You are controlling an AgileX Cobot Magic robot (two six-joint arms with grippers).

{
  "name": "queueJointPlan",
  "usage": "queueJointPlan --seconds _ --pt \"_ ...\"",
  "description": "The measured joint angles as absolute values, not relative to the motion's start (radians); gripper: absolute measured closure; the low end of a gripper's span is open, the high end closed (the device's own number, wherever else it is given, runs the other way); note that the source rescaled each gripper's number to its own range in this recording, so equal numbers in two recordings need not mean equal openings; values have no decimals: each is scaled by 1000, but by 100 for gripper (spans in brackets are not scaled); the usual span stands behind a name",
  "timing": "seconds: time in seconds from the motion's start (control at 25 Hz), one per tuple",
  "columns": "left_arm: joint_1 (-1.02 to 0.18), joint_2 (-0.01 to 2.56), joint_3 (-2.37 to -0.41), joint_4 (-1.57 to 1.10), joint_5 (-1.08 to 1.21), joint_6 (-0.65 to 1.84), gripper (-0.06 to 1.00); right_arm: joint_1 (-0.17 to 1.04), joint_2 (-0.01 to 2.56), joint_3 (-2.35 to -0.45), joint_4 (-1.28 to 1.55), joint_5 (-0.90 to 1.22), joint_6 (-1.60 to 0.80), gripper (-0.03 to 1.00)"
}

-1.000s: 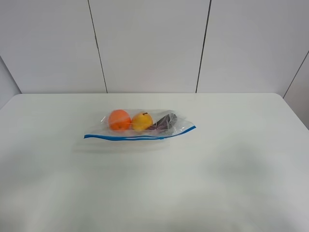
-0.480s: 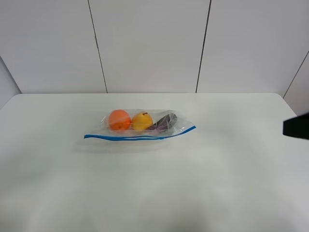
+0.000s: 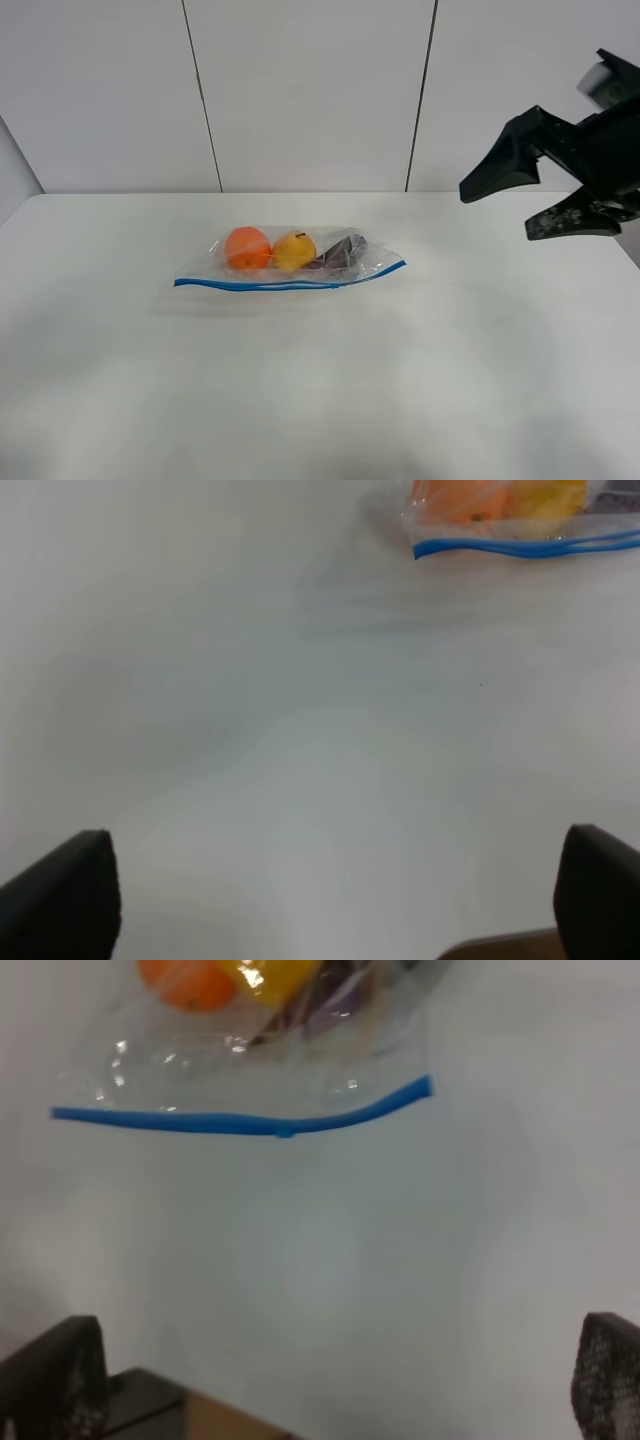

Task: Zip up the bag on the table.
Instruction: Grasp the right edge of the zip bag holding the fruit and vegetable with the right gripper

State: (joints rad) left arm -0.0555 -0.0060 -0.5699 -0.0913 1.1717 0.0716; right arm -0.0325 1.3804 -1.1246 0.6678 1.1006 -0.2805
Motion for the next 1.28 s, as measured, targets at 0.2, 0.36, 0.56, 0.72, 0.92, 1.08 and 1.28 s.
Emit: queueJointPlan --seconds 0.2,0.36,0.56,0.72,0.92,1.08,1.28 --pt "-55 -6 -570 -91 1172 72 -6 -32 1565 -1194 763 1162 -312 -2" --pt "-55 -6 -570 -91 1172 72 -6 -32 1681 -1204 777 1208 -336 -2" --pt "-55 -6 -570 -91 1172 72 -6 -32 1799 -1204 847 1208 -387 -2" --pt "-55 -6 -570 -91 1172 72 -6 -32 1876 -1205 898 1208 -423 -1" --pt "-55 -6 -570 -91 1172 72 -6 -32 1954 -1205 905 1207 -459 6" --pt "-55 -6 -570 -91 1172 72 -6 -32 1970 -1224 914 1207 -462 20" --pt "-55 -6 -570 -91 1172 72 -6 -32 1974 -1270 923 1207 -458 41"
